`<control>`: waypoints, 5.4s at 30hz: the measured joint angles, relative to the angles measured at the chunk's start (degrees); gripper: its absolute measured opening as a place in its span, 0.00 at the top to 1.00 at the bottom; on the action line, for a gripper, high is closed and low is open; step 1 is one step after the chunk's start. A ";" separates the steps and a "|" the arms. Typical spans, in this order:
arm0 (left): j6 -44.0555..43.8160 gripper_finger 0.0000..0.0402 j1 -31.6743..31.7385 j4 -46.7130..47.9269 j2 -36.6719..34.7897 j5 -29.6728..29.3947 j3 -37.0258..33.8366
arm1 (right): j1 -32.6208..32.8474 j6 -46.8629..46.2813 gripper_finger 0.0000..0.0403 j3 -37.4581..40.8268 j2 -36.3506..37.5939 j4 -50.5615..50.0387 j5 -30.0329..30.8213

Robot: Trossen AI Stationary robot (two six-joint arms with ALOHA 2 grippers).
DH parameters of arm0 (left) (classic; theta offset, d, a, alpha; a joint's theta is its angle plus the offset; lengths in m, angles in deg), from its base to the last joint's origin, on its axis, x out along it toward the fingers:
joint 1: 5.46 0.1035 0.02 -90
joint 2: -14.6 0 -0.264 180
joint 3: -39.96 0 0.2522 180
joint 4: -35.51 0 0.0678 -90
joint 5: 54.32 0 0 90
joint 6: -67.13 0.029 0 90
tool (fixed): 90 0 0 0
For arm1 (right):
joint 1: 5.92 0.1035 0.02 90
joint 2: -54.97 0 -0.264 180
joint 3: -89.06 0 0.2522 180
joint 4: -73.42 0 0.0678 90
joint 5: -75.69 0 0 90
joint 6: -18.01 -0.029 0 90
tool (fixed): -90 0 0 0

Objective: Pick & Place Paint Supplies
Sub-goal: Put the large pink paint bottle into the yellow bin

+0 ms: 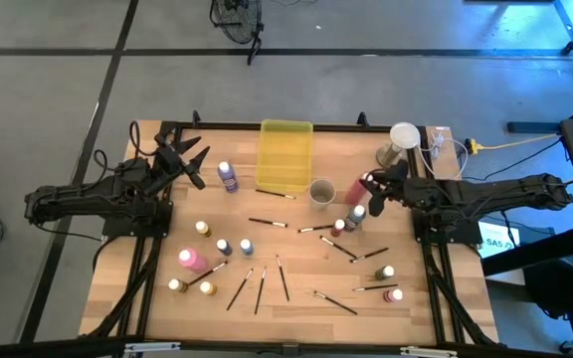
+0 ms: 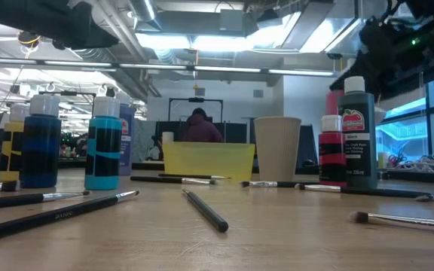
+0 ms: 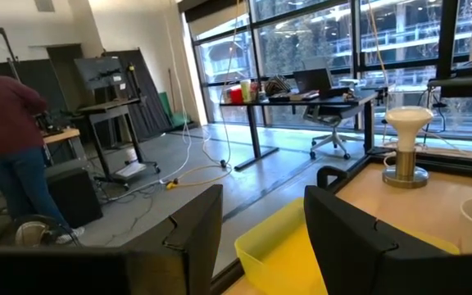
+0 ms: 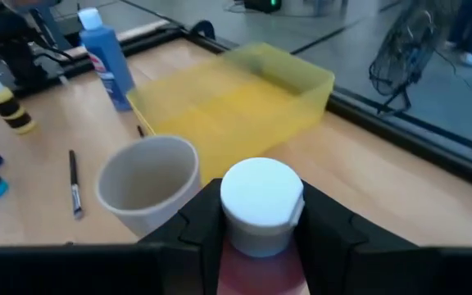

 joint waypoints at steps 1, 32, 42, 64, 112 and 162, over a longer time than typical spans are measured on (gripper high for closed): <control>0.00 0.58 0.00 0.00 0.00 0.01 -0.01 | -0.02 1.02 0.70 -0.75 0.00 -0.19 0.01; 0.00 0.58 0.00 0.76 0.00 0.09 -0.02 | -23.71 30.99 0.70 -41.06 -19.48 -0.47 -20.13; -0.06 0.58 0.00 1.37 0.00 0.09 -0.02 | -35.81 29.42 0.70 -51.25 -37.74 4.86 -43.52; -1.81 0.58 0.00 4.20 0.00 -0.93 -0.02 | -46.18 27.48 0.70 -56.96 -63.44 21.31 -54.62; -3.50 0.58 0.00 7.22 -0.02 -0.74 -0.02 | -40.02 20.05 0.70 -56.91 -73.53 13.80 -38.98; -4.44 0.58 -0.02 8.52 0.00 0.52 -0.04 | -37.45 23.44 0.68 -56.89 -80.91 26.36 -39.22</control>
